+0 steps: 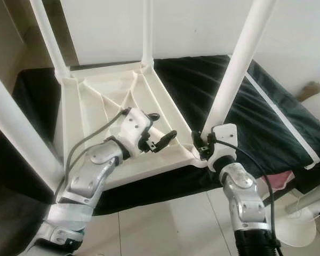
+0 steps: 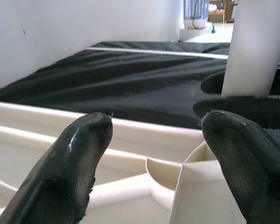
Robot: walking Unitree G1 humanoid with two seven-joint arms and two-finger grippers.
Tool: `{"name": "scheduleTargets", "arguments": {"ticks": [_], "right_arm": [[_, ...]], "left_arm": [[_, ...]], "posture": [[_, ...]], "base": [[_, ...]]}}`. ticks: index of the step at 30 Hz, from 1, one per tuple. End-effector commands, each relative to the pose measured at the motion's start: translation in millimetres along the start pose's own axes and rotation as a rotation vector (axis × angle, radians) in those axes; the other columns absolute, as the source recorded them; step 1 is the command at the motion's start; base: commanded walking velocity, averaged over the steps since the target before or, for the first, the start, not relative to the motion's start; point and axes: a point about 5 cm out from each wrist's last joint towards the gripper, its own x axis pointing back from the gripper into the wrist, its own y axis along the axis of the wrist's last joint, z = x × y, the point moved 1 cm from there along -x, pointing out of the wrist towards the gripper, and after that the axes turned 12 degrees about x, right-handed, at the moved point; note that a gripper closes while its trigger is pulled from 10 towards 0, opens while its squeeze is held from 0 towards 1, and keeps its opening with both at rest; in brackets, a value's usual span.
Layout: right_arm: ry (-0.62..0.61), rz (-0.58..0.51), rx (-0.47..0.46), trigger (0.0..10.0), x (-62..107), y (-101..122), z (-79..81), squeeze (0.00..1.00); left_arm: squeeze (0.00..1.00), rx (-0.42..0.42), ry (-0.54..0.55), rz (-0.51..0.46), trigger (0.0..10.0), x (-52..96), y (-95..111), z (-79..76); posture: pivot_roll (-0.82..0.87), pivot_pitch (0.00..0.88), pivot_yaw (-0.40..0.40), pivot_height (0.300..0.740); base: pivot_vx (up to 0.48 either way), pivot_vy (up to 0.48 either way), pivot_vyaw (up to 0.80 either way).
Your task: Building children table
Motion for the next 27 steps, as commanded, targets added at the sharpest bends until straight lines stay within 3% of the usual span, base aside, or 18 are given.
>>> {"name": "scheduleTargets", "arguments": {"ticks": [1,7,10,18,22,27], "right_arm": [[-0.003,0.008,0.014,10.0,0.3,0.3,4.7,0.00],[-0.132,0.063,-0.060,10.0,1.7,-2.8,7.8,0.00],[-0.238,0.115,-0.090,10.0,4.8,-6.1,17.6,0.00],[-0.435,0.205,-0.155,10.0,11.8,-15.8,24.0,0.00],[-0.418,0.209,-0.155,10.0,11.0,-13.5,31.0,0.00],[-0.428,0.215,-0.151,10.0,12.1,-13.9,28.6,0.00]], "left_arm": [[0.00,0.018,0.033,0.008,10.0,1.3,-7.4,0.9],[0.00,0.035,-0.018,0.010,10.0,4.9,-11.1,-5.0],[0.00,0.021,-0.038,0.035,10.0,10.2,-19.7,-7.1],[0.00,-0.010,-0.060,0.049,10.0,16.6,-23.3,-8.6],[0.00,-0.014,-0.076,0.062,10.0,22.9,-27.2,-12.4],[0.00,-0.011,-0.075,0.064,10.0,24.4,-27.7,-12.9]], "posture": [[-0.06,0.038,-0.026,0.740],[-0.06,0.038,-0.026,0.740],[-0.05,0.038,-0.027,0.740],[-0.05,0.034,-0.030,0.740],[-0.05,0.036,-0.026,0.740],[-0.04,0.041,-0.029,0.740]], "base": [[0.000,0.000,0.00],[0.000,0.000,0.00],[0.000,0.000,0.00],[0.000,0.000,0.00],[0.000,0.000,0.00],[0.000,0.000,0.00]]}}
